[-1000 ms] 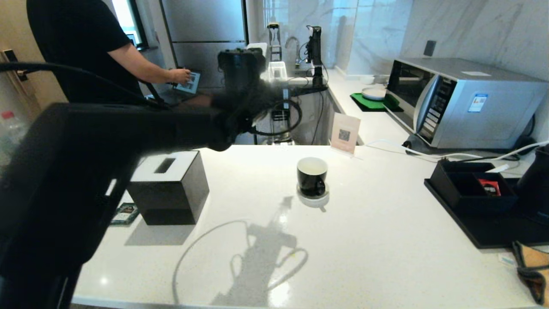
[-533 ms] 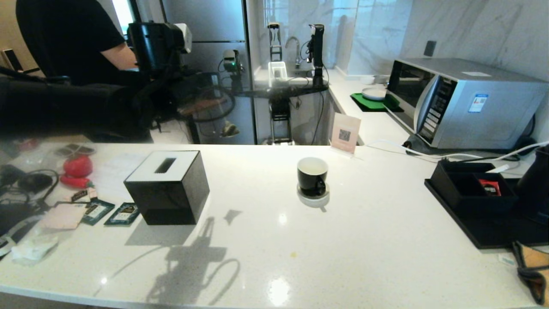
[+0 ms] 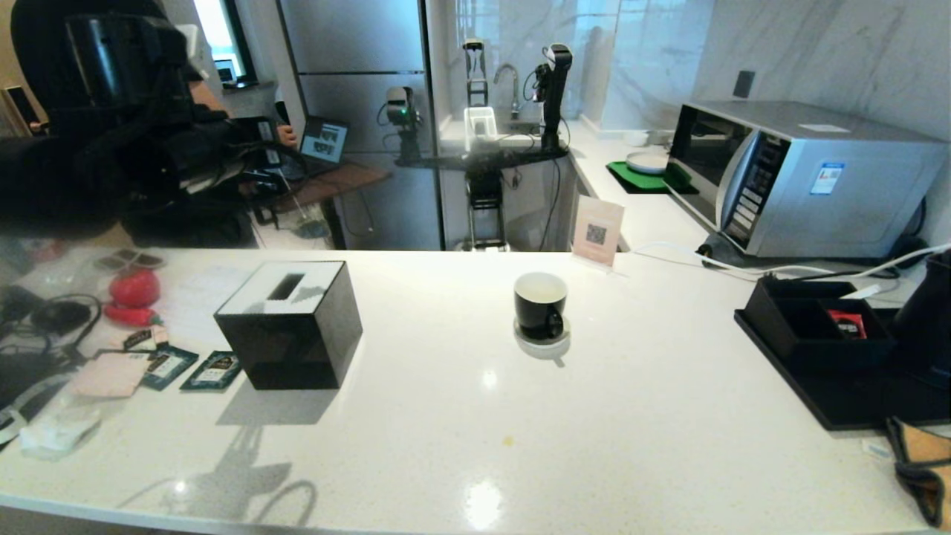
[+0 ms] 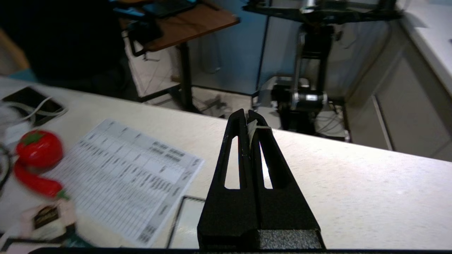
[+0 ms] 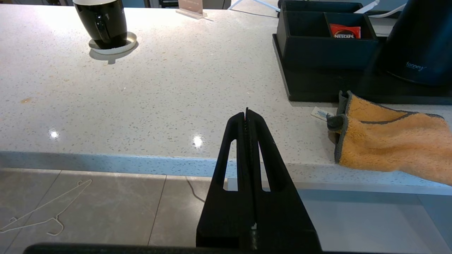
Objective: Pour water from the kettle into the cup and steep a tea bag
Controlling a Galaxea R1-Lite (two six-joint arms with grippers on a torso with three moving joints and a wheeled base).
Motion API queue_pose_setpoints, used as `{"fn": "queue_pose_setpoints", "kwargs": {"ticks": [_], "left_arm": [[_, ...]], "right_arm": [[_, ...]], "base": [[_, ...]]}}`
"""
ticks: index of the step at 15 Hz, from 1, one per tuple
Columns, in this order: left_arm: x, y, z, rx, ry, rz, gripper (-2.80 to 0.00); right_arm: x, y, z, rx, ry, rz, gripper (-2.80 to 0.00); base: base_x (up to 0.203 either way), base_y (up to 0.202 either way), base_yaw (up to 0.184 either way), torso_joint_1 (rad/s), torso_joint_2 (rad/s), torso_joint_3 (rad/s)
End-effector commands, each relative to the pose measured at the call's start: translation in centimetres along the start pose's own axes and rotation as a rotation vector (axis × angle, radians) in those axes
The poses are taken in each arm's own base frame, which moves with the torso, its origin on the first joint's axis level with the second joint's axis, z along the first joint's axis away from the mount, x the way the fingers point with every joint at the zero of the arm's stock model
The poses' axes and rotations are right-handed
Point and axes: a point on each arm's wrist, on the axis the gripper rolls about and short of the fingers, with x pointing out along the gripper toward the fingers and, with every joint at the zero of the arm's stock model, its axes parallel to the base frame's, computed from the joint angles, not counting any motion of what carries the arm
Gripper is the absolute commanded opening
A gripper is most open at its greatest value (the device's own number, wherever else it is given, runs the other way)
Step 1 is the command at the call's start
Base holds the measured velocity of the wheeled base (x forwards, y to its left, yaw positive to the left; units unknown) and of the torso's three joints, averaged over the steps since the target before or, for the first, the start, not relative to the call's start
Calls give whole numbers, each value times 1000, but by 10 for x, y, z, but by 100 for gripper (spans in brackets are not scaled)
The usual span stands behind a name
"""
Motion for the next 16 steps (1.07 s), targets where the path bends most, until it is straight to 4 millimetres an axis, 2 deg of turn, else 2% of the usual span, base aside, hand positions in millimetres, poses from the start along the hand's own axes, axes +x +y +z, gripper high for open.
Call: {"fn": "queue_pose_setpoints", "kwargs": {"ticks": [1,8,11,16], "left_arm": [[-10,12,-5,0,18,25,-280],[1,10,-39,-14,78,26,-280],[5,8,-44,-43,78,26,-280],[0,2,-52,-33,104,11,-280]], "right_arm": [[0,0,0,-1,-1,2,-280],[0,0,0,-1,1,0,-280],[0,0,0,-1,-1,0,-280],[0,0,0,-1,-1,0,-280]], "base": [[0,0,0,0,0,0],[0,0,0,0,0,0],[0,0,0,0,0,0],[0,0,0,0,0,0]]}}
